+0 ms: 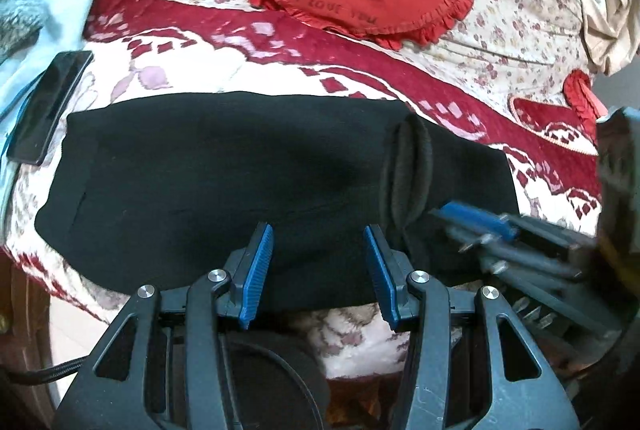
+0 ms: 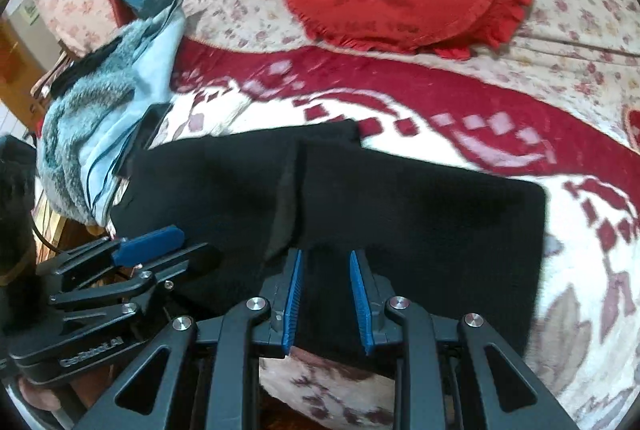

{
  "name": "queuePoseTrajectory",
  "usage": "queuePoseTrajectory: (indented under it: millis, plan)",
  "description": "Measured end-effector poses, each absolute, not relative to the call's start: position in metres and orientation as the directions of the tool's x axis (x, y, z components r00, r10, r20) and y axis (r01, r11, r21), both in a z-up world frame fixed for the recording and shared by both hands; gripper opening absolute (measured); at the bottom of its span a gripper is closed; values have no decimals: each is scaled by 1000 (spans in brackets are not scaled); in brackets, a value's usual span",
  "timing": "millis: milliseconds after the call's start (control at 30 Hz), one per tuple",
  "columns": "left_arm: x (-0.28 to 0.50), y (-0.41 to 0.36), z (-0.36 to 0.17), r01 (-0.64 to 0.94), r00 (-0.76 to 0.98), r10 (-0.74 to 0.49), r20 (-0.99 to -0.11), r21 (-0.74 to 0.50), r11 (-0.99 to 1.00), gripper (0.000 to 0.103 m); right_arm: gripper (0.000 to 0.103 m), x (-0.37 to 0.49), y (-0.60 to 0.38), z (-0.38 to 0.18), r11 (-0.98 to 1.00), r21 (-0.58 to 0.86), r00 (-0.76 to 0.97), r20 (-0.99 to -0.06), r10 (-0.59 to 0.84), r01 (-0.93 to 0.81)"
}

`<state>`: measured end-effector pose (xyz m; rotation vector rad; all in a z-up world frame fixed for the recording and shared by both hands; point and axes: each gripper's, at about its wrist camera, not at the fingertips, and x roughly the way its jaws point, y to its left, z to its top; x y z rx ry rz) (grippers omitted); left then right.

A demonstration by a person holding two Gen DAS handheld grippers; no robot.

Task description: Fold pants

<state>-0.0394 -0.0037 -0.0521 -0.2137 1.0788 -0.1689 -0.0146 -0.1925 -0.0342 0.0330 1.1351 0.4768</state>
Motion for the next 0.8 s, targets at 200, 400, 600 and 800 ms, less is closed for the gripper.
queuePoseTrajectory:
  millis: [200,400,600,800]
  plan:
    - [-43,9,-53,1,466,-241,-852,-272,962,46,25,-28,-167,-43,898,165,344,-883,318,-407]
    - [-47,28,-51,-43,477,-242,-845,-297,954,46,26,-33,-167,-26,895,125,374,-877,301,-428]
    - [-51,47,-45,-78,494,-237,-837,-314,946,46,26,-32,-161,-14,894,96,404,-867,290,-437]
    - [-56,73,-38,-116,515,-231,-826,-334,935,54,26,-28,-153,-13,889,73,407,-870,278,-452]
